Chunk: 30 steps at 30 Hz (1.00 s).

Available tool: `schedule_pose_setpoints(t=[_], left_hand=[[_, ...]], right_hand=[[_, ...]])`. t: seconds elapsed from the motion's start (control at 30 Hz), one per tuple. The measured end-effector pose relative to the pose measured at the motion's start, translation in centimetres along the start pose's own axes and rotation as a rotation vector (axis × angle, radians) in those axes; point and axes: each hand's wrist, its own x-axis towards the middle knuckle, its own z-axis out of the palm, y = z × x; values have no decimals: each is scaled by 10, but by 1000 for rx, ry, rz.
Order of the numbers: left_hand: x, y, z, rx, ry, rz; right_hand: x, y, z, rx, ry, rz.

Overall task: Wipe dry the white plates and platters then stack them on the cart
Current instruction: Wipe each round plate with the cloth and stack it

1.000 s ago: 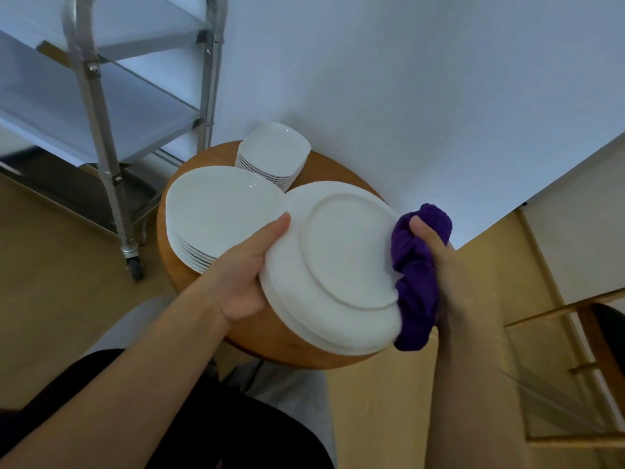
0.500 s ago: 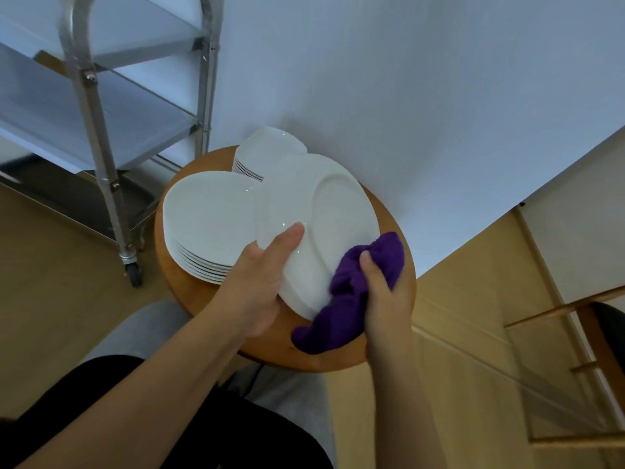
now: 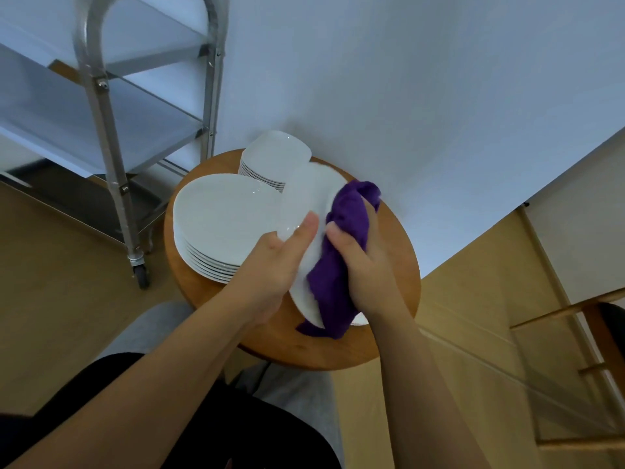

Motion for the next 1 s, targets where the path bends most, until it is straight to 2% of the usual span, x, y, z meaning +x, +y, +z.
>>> schedule_pose_setpoints(t=[0.1, 0.2, 0.27, 0.37, 0.47, 0.6, 0.73, 0.8, 0.9, 1.0], left_hand=[[-1, -5, -2, -18, 26, -156], [-5, -10, -3, -60, 123, -219], [-6, -9, -2, -103, 168, -232], [-1, -5, -4, -221, 173, -237], [1, -1, -12, -298, 178, -179], [2, -4, -24, -361, 97, -145], [-5, 0, -37, -270, -7, -75], [-10, 3, -36, -147, -26, -66], [-15, 5, -24, 209, -32, 27], [-24, 3, -12, 608, -210, 174]], right_hand=[[-9, 2, 12, -187, 32, -114], [-25, 15, 23, -384, 108, -350], [-35, 29, 29, -429, 191, -464], [-42, 52, 21, -383, 300, -532], [-37, 64, 7, -247, 331, -446], [-23, 61, -1, -151, 351, -304], [-5, 52, -20, 62, 460, 119], [-3, 42, -20, 184, 471, 263], [-9, 21, -4, 426, 426, 327], [-23, -1, 5, 817, 352, 312]])
